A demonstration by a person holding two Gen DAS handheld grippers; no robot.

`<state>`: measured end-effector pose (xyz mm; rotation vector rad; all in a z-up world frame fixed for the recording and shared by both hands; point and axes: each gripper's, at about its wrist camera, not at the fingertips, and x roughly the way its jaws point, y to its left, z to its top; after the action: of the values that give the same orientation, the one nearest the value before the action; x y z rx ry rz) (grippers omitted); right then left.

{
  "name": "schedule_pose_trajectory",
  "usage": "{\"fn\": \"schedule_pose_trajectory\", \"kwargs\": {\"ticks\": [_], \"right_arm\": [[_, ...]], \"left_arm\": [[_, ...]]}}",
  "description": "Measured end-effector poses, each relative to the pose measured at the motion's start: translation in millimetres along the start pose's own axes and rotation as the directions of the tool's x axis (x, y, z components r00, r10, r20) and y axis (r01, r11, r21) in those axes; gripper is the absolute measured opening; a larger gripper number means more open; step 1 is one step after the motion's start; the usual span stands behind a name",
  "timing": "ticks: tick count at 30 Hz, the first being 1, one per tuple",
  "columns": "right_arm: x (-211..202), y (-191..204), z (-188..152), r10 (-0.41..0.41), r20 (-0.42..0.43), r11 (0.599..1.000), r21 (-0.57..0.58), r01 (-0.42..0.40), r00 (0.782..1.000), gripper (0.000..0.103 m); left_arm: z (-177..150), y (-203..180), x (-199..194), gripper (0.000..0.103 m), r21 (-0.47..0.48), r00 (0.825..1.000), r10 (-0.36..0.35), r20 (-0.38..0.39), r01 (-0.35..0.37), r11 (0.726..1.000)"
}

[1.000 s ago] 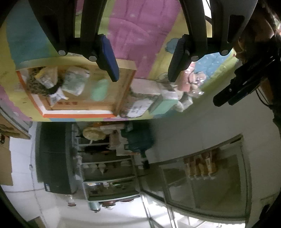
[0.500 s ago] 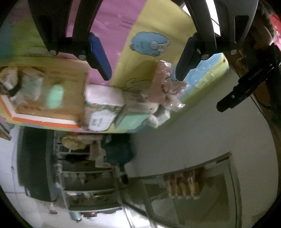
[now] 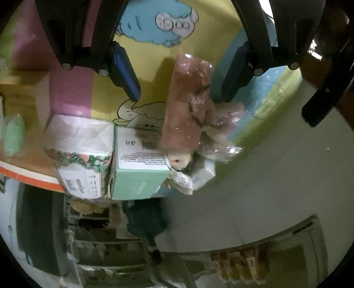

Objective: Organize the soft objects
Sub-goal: 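Grasp the pink towel roll with the right gripper, then grasp the beige teddy bear with the left gripper while the right holds the pink towel roll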

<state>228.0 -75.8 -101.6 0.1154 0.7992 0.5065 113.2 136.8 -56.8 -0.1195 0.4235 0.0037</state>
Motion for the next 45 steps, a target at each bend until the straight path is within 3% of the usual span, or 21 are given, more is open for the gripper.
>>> {"fn": "schedule_pose_trajectory", "kwargs": {"ticks": [9,12,17,21,24,30,34,39,45], "right_arm": [[15,-1,3,0.007,-0.029,1.0,0.012,-0.006,1.0,0.076],[17,1,3,0.003,-0.033,1.0,0.002,-0.003,0.999,0.068],[21,2,2,0.007,-0.05,1.0,-0.009,-0.007,0.999,0.041],[17,-1,1,0.003,-0.039,1.0,-0.01,-0.003,0.999,0.039],[8,-5,-1,-0.002,-0.016,1.0,0.002,0.003,1.0,0.038],[-19,-17,-7,-0.011,0.026,1.0,0.022,0.01,1.0,0.038],[-34,-24,-12,-0.01,0.041,1.0,0.03,0.008,0.999,0.038],[-44,-28,-17,-0.003,0.053,0.999,0.045,0.0,0.999,0.038],[-49,-34,-21,0.015,0.058,0.998,0.063,-0.018,0.998,0.038]], "left_arm": [[-2,8,17,0.092,-0.008,0.999,-0.012,-0.032,0.012,1.0],[-4,10,20,0.091,-0.008,0.999,-0.02,-0.039,0.019,1.0],[-6,7,22,0.091,-0.001,0.998,-0.029,-0.05,0.029,1.0],[-5,2,25,0.091,0.022,0.997,-0.051,-0.06,0.053,0.998],[-5,-5,31,0.091,0.06,0.989,-0.121,-0.086,0.127,0.99],[-5,-22,54,0.092,0.187,0.934,-0.299,-0.195,0.334,0.924],[-6,-30,70,0.091,0.315,0.927,-0.273,-0.256,0.347,0.883],[-1,-27,82,0.09,0.346,0.911,-0.282,-0.3,0.38,0.858],[1,-34,104,0.086,0.421,0.886,-0.268,-0.378,0.423,0.803]]}}
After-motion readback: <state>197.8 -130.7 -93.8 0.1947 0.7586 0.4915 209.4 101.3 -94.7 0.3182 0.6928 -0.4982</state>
